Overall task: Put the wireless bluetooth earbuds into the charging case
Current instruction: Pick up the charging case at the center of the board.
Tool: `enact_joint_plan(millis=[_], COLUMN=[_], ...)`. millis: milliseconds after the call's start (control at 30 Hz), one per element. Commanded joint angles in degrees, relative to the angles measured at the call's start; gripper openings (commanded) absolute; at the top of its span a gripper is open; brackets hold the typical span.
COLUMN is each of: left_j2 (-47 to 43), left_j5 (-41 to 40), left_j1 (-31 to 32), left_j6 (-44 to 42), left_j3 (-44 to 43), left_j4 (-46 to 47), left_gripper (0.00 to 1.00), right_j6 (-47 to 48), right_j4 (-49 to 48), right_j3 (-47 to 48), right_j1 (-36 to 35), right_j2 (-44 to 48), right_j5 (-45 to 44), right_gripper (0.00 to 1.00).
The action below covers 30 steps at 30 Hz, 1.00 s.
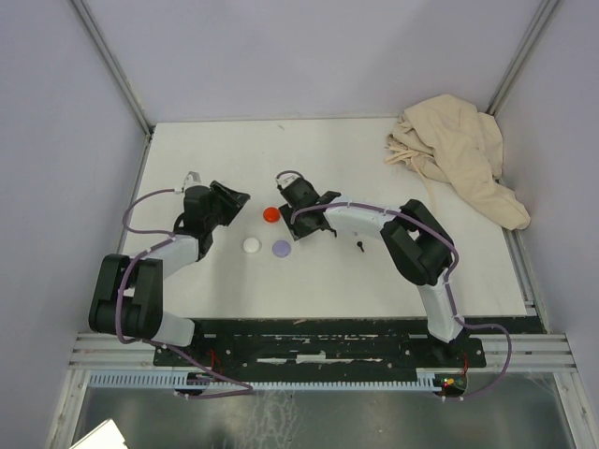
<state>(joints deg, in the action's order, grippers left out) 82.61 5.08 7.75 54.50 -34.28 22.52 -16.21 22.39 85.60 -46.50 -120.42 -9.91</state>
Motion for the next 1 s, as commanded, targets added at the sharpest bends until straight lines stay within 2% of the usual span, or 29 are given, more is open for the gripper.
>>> enact_joint_plan(millis=[0, 100, 167, 267, 600, 733, 967], left_j2=[-1.9, -1.8, -1.4, -0.3, 7.5, 9.5, 10.6], left_j5=[2.2, 6.3, 10.4, 17.5, 36.9, 39.9, 42.1], left_j1=[-0.5, -0.6, -0.7, -0.6, -0.6, -0.5, 2.1], left_j6=[-1.7, -2.0, -2.7, -2.7, 4.3, 5.6, 3.5], left_j3=[0.2, -0.2, -0.9, -1.3, 0.5, 0.3, -2.0], left_j4=[1.2, 1.8, 2.3, 5.7, 29.3, 33.2, 30.6], left_gripper=[0.55, 0.55, 0.55, 0.55, 0.53, 0.52, 0.52], right_j6=[1.7, 5.1, 7.9, 12.2, 24.6, 26.8, 26.9], right_j4=[0.4, -5.0, -8.7, -11.5, -6.0, -4.8, -3.5], right_j3=[1.9, -2.5, -5.7, -9.2, -11.0, -10.8, -8.7], right_j1=[-0.3, 0.3, 1.5, 3.8, 6.6, 6.7, 6.6], right_j2=[0.1, 4.3, 7.9, 13.1, 21.4, 21.8, 20.8], right_j5=[-2.2, -0.5, 3.7, 10.1, 23.2, 27.1, 29.4], right_gripper=[0.45, 0.4, 0.35, 0.35, 0.33, 0.34, 0.33])
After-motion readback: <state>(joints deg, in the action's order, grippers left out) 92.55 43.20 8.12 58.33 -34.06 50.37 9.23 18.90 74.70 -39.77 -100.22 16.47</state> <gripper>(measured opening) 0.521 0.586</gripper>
